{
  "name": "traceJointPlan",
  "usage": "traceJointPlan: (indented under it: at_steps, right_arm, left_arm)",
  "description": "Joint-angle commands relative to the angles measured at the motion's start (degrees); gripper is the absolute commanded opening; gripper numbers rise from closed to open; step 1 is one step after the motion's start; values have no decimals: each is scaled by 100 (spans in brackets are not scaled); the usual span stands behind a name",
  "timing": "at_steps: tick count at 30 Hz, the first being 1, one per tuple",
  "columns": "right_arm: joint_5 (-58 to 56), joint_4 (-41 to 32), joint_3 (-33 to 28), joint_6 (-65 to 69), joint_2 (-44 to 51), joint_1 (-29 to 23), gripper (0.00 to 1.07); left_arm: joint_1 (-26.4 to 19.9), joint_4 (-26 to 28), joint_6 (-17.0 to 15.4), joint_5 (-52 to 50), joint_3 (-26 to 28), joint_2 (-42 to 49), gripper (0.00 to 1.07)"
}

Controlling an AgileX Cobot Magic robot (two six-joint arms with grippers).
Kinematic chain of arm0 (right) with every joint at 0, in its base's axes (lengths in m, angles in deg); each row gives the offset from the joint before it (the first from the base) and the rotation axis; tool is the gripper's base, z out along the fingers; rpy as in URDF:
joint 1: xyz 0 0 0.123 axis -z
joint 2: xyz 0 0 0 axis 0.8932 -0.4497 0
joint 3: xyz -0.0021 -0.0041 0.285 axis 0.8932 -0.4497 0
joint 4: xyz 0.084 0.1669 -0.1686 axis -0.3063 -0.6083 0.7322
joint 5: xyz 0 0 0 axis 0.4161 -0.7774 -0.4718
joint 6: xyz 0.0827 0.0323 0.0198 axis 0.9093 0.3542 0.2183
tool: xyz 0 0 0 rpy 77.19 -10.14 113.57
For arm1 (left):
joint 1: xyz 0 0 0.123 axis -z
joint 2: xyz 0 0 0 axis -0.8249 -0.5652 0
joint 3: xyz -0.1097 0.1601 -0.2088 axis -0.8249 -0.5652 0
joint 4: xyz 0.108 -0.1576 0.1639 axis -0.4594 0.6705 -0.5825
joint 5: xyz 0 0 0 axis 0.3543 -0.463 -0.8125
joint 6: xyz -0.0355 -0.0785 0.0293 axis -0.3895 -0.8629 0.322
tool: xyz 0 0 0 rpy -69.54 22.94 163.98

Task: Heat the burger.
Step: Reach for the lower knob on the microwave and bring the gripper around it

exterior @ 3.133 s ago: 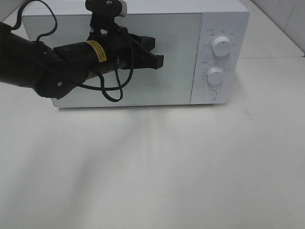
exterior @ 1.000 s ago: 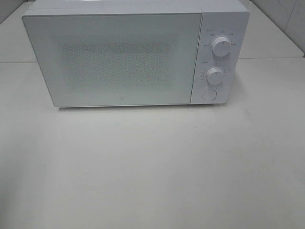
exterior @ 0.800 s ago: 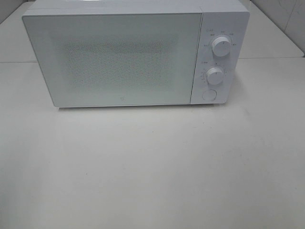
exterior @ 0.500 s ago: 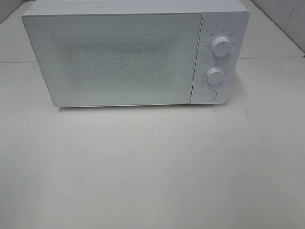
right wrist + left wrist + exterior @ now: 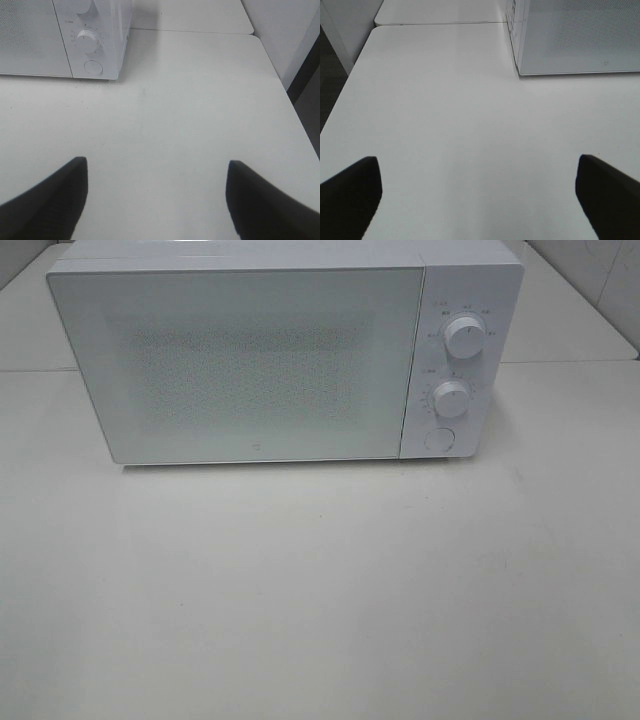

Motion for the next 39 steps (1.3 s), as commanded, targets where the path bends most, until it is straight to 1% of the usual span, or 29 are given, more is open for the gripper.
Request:
traceJointPlan:
  at_steps: [1, 33, 35, 39]
  right_arm:
    - [57, 11, -17, -29, 138, 46, 73]
    - [63, 0, -17, -23, 86, 46, 73]
    - [92, -160, 34, 29, -63, 46, 76]
    - [206, -178, 132, 17, -275, 46, 79]
  left_arm:
    - [-23, 40, -6, -17, 0, 86, 98]
    - [-23, 40, -6, -17, 0, 80, 98]
    - [-23, 40, -6, -17, 0, 80, 98]
    - [-23, 40, -6, -17, 0, 80, 98]
